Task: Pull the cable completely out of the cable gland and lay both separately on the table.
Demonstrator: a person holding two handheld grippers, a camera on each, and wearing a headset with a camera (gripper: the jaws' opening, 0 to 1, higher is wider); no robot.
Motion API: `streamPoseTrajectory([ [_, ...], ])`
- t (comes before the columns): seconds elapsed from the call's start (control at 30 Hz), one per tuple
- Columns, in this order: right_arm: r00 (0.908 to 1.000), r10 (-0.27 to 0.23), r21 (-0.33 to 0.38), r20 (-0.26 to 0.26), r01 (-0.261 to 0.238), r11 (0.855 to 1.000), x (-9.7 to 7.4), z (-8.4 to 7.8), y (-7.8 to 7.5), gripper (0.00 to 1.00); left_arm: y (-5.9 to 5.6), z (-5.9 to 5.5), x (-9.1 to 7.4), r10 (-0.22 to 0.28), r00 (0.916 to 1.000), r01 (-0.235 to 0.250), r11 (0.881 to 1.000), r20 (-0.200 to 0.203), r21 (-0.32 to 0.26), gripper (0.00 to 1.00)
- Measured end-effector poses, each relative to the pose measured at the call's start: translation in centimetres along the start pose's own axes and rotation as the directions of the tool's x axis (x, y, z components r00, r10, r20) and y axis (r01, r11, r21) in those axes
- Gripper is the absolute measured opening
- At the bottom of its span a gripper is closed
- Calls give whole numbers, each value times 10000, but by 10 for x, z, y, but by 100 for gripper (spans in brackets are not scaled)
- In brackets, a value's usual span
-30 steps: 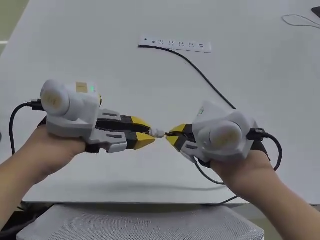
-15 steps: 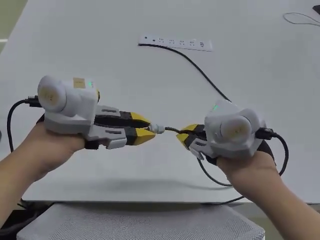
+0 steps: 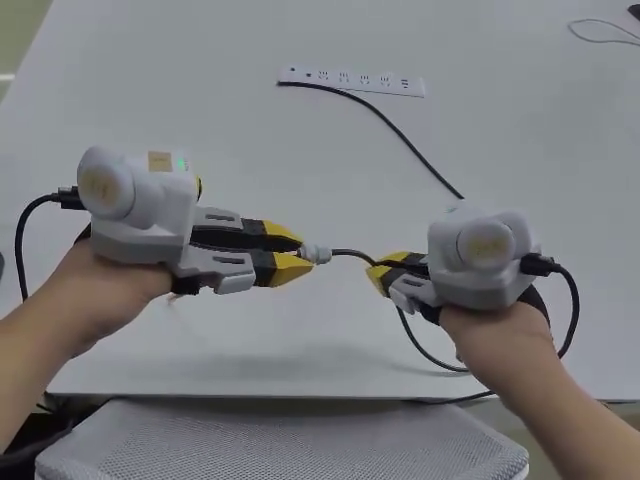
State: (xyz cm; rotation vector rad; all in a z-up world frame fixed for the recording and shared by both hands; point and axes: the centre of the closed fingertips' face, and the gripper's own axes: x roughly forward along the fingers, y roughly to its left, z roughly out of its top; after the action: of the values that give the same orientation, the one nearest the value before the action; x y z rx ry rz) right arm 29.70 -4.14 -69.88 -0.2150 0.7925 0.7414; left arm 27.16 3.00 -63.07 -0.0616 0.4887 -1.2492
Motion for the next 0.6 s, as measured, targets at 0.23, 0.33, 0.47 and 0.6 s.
streamPoseTrajectory([
  [0.23, 10000, -1, 1480, -86, 14, 9890, 5, -13, -10, 0, -1, 0, 0, -16, 10000, 16, 10000, 23, 12, 14],
  [0.33, 9998, -89, 2027, -172, 122, 9792, 6, -21, -16, 0, -1, 0, -1, -17, 10000, 17, 10000, 30, -1, 14],
  [0.47, 9994, -210, 2458, -290, 275, 9689, 11, -30, -22, 0, -1, -1, -1, -30, 10000, 30, 10000, 0, -30, 14],
  [0.6, 9994, -259, 2830, -227, 313, 9586, 15, -34, -23, 0, -1, -3, 1, -16, 10000, 16, 10000, -54, -10, 15],
])
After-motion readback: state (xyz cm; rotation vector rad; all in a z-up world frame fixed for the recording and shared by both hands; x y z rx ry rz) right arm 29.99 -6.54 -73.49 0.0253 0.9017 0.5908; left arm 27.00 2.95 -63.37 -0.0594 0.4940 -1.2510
